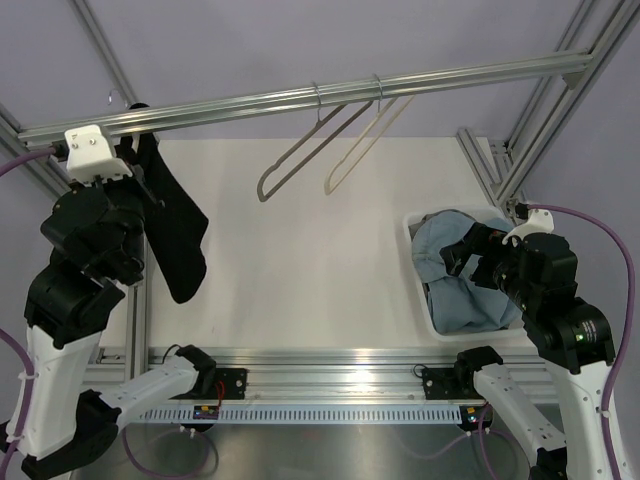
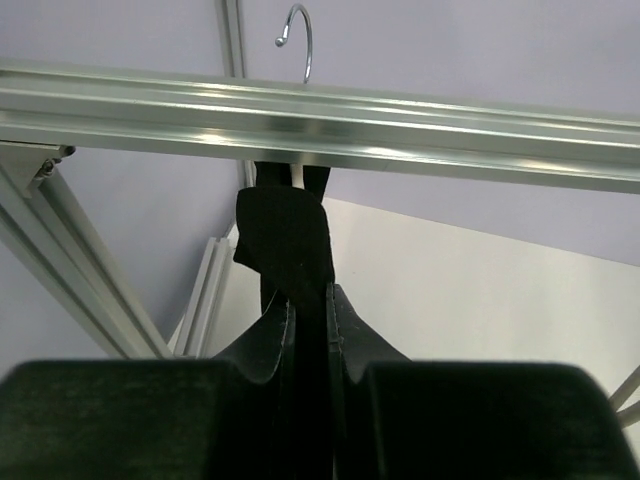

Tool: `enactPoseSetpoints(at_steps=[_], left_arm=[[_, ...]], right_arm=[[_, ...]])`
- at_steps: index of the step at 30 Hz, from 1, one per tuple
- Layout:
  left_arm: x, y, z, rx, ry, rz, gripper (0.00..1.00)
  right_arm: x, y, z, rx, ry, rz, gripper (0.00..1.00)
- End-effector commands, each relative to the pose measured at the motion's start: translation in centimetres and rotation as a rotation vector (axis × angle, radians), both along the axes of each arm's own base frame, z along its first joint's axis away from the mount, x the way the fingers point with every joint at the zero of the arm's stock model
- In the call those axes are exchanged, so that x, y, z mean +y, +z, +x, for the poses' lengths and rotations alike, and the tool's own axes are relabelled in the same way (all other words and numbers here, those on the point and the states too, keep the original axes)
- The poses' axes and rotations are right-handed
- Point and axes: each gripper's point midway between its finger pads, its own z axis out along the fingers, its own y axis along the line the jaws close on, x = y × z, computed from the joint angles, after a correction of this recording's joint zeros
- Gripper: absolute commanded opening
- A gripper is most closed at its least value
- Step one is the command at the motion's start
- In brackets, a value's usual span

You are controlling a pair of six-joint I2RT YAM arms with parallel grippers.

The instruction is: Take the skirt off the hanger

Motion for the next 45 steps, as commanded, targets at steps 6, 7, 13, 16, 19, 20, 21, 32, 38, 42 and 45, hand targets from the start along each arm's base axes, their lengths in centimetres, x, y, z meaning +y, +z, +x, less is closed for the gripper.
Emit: enactPoseSetpoints(at_steps=[6,7,13,16,19,20,21,32,38,42,45], left_arm=[[0.0,5.9,-3.7,-0.313,-0.144,-0.21,0.0],[0.0,5.7,-4.0,-0.316,-0.153,-0.217,0.0],[-0.8,5.4,-6.7,-0.357,-0.295,-0.252,0.0],[-0.2,5.7,-7.7,-0.378,-0.299,-0.258,0.0],[-0.2,6.4,-8.5,-0.413,-0.329,-0.267,0.0],[-0.1,6.5,-8.6,-0.414,-0.331,-0.269,0.0],[-0.1,6.7,-8.4,-0.411,-0.327,-0.268,0.0],[-1.1,6.5,-4.0,-0.324,-0.214,-0.151,0.0],[-3.1,8.3,-1.1,-0.313,-0.209,-0.07,0.0],[-4.6,7.7,0.9,-0.26,-0.22,-0.049,0.0],[-5.6,5.6,3.3,-0.187,-0.246,-0.048,0.0]], right_arm=[[-0.4,1.0,-0.2,-0.04,-0.003,-0.019,0.99],[-0.4,1.1,-0.3,-0.041,-0.001,-0.021,0.99],[-0.3,1.1,-0.1,-0.045,-0.001,-0.013,0.99],[-0.1,1.2,0.0,-0.045,0.009,-0.005,1.0],[0.0,1.0,0.0,-0.045,0.01,-0.004,0.99],[-0.1,1.0,0.0,-0.045,0.01,-0.006,0.99],[0.0,1.0,0.0,-0.044,0.012,-0.008,0.99],[-0.2,1.4,-0.3,-0.053,0.009,-0.014,1.0],[-0.4,1.1,-0.3,-0.046,0.006,-0.023,1.0],[-0.7,1.4,-0.5,-0.056,-0.004,-0.033,0.99],[-0.7,1.3,-0.5,-0.053,-0.003,-0.035,0.99]])
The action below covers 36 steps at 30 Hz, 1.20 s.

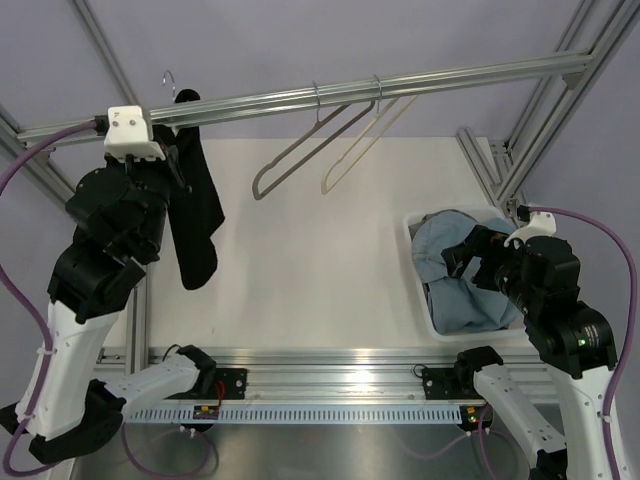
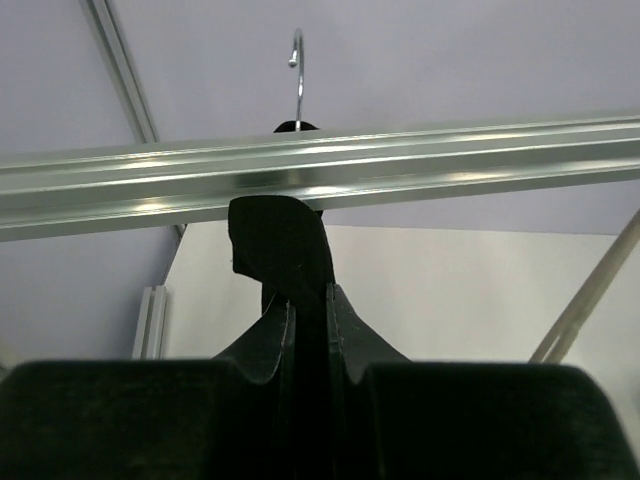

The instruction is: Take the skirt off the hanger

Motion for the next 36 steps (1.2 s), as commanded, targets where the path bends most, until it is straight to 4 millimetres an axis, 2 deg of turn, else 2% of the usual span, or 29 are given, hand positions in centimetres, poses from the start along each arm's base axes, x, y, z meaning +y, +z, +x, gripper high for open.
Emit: enactPoseSetpoints(at_steps=[1,4,6,9,12,13,14,17,21,22,24,29,32,33,34,36], left_arm=[[-0.6,3.3,1.1,-0.1,-0.055,-0.135,0.0],[-1.0,0.5,2.3,-0.038,-0.106,-0.152,0.0],[-1.4,-1.5,2.5,0.0,-0.133,-0.144,0.0],[-2.0,-3.5,2.1,0.039,-0.164,-0.144,0.0],[-2.5,-5.7,0.7,0.072,-0.213,-0.159,0.0],[-2.2,-5.5,-0.7,0.047,-0.229,-0.178,0.0],[-2.5,-6.8,-1.1,0.065,-0.249,-0.18,0.0],[-2.6,-7.5,-4.0,0.068,-0.312,-0.203,0.0],[-3.1,-9.7,-7.5,0.172,-0.388,-0.215,0.0],[-3.1,-11.2,-8.4,0.235,-0.395,-0.219,0.0],[-4.5,-12.0,-10.4,0.271,-0.504,-0.24,0.0],[-8.0,-13.8,-14.3,0.372,-0.745,-0.333,0.0],[-8.8,-13.8,-16.0,0.375,-0.82,-0.376,0.0],[-8.7,-13.6,-16.4,0.366,-0.83,-0.38,0.0],[-8.8,-13.6,-16.8,0.37,-0.844,-0.383,0.0],[-8.9,-13.7,-17.2,0.376,-0.859,-0.396,0.0]], right_arm=[[-0.5,1.2,-0.2,-0.041,-0.005,-0.023,0.99],[-0.5,1.1,-0.3,-0.042,-0.004,-0.026,0.99],[-0.6,1.0,-0.3,-0.043,-0.005,-0.03,1.0],[-0.6,0.7,-0.2,-0.037,-0.005,-0.031,1.0],[-0.4,0.4,-0.2,-0.03,-0.001,-0.027,0.99],[-0.4,0.4,-0.1,-0.031,0.0,-0.025,1.0],[-0.3,0.2,-0.1,-0.028,0.003,-0.024,0.99],[0.1,0.1,0.1,-0.023,0.021,-0.017,1.0],[2.9,0.0,0.1,0.015,0.177,0.031,0.99],[3.5,0.2,0.0,0.022,0.213,0.044,0.99],[5.3,0.7,0.1,0.035,0.299,0.097,0.99],[8.7,5.1,0.1,-0.064,0.42,0.263,0.99],[11.4,7.8,-0.4,-0.101,0.521,0.349,0.99],[12.2,8.3,-0.6,-0.094,0.533,0.376,0.99],[14.0,8.6,-1.4,-0.072,0.6,0.389,0.99],[15.8,9.3,-1.2,-0.073,0.603,0.419,0.99]])
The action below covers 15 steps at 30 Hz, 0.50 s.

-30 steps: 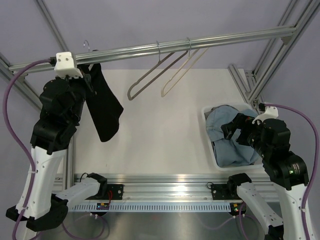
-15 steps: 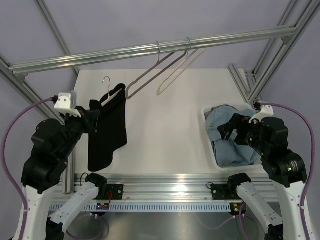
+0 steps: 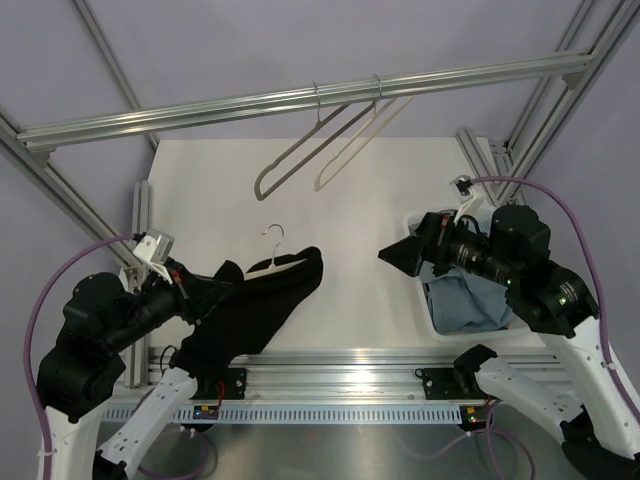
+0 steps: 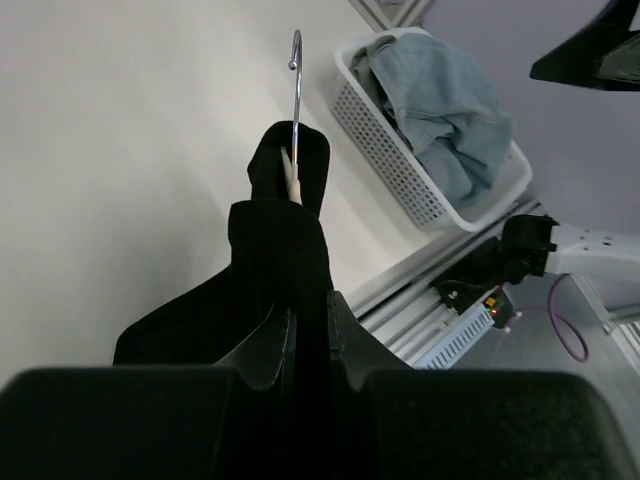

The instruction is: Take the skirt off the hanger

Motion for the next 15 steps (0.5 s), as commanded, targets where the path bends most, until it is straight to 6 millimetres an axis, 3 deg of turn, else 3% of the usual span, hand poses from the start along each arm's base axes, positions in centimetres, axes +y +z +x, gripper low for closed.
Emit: enactPoseSetpoints(at_steps=[1,3,5,6,8,15], left_arm=[[-1.5,2.4,-2.4,-0.063,-0.122,-0.109,0.0],[-1.6,2.5,-2.8,-0.065,-0.132,-0.13,0.0],[-1.8,2.7,-3.1,-0.082,-0.15,-0.155,0.0],[-2.0,2.9,-3.4,-0.079,-0.158,-0.174,0.0],[-2.3,3.1,-4.0,-0.092,-0.19,-0.193,0.0],[-2.4,3.7,-4.9,-0.104,-0.214,-0.219,0.0]], right_arm=[[4.2,4.0,0.0,-0.024,0.054,0.141,0.99],[6.3,4.2,-0.2,0.004,0.059,0.198,1.0],[8.3,2.9,-0.1,0.045,0.057,0.209,0.95],[9.2,3.6,0.0,0.032,0.062,0.249,0.92],[11.1,3.2,-0.1,0.024,0.056,0.237,0.83],[16.2,3.0,-0.4,0.006,0.062,0.159,0.77]])
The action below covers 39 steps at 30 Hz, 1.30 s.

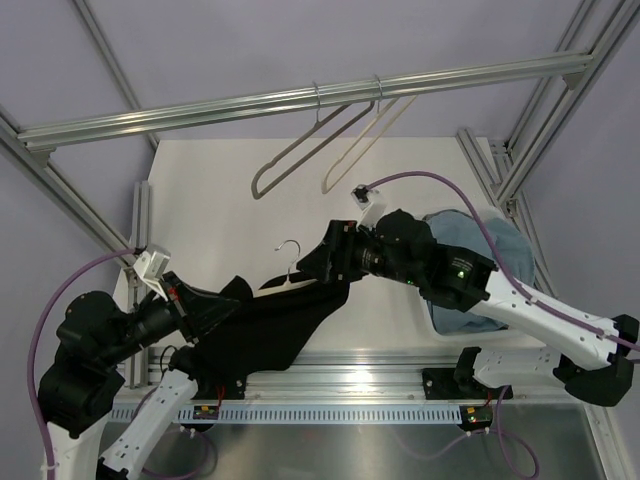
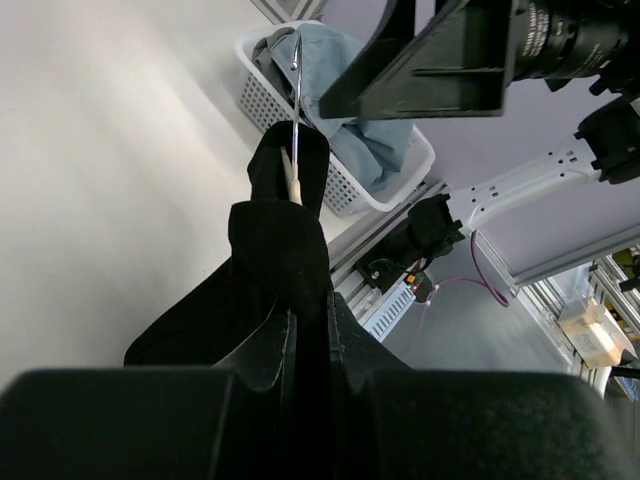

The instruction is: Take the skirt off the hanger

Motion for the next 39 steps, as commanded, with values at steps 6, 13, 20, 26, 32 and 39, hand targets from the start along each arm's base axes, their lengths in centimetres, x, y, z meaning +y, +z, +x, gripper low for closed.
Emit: enactPoseSetpoints(at_steps=[6,13,20,26,32,39], left_arm=[[-0.6,3.7,-1.5,-0.124,-0.067,-0.1,0.0],[-0.5,4.5,-1.0,-0.127,-0.035,-0.135,0.0],[0.0,4.9,-0.5,-0.114,0.024,-0.161,0.0],[0.2,5.1,-0.6,-0.12,0.029,-0.166,0.0],[-0.3,5.4,-0.8,-0.118,0.0,-0.175,0.0],[0.3,4.1,-1.0,-0.116,0.01,-0.095,0.98]], right_arm=[[3.3,3.5,0.6,-0.078,-0.072,0.082,0.68],[4.9,3.0,0.3,-0.098,-0.082,0.038,0.6],[5.9,1.6,-0.4,-0.125,-0.102,-0.041,0.55],[5.9,0.7,-0.5,-0.122,-0.119,-0.073,0.05],[5.0,0.0,-0.1,-0.126,-0.16,-0.119,0.0],[2.3,0.9,0.7,-0.149,-0.239,-0.158,0.0]])
